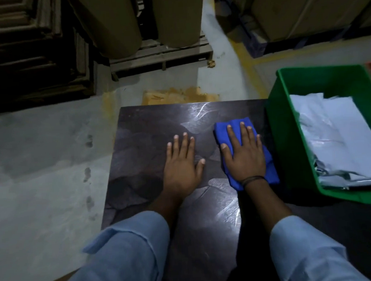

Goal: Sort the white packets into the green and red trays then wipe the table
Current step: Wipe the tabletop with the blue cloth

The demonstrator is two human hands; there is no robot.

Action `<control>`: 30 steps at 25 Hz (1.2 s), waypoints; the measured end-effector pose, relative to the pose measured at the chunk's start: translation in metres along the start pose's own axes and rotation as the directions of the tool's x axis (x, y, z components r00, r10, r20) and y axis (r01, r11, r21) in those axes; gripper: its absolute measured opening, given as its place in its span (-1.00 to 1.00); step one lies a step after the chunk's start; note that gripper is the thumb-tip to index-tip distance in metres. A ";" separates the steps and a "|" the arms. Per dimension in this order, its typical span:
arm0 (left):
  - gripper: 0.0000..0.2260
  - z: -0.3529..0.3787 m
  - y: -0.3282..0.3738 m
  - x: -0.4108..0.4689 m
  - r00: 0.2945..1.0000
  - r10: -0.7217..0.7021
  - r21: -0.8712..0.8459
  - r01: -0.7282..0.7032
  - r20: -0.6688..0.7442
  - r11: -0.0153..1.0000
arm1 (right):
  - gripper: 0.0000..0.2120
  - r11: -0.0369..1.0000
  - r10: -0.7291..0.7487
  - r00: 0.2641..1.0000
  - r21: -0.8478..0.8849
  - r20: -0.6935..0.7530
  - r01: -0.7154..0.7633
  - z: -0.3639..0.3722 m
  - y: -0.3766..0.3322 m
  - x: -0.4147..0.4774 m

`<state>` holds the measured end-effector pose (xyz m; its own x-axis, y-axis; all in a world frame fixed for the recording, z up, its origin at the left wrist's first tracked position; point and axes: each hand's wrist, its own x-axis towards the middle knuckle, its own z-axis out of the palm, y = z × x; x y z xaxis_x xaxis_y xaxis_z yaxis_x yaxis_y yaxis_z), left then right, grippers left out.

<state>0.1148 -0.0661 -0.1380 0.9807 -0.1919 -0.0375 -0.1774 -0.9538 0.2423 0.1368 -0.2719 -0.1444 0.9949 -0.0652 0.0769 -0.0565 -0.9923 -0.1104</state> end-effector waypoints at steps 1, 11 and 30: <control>-0.36 0.006 0.005 0.004 1.000 -0.004 0.000 0.004 -0.015 1.000 | -0.42 1.000 0.010 1.000 0.006 0.000 -0.010 0.002 0.005 0.014; -0.34 0.017 0.005 0.009 0.998 -0.011 -0.019 0.009 -0.068 1.000 | -0.39 0.993 -0.100 0.994 0.071 0.055 0.096 0.003 -0.010 0.056; -0.37 0.013 0.009 0.009 0.994 -0.021 -0.067 0.014 -0.107 0.998 | -0.38 0.990 0.139 0.990 0.028 0.035 -0.140 -0.009 0.003 -0.004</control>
<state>0.1213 -0.0794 -0.1485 0.9874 -0.1459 0.0618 -0.1579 -0.9389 0.3058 0.1317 -0.2757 -0.1362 0.9797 -0.1990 0.0257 -0.1931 -0.9700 -0.1477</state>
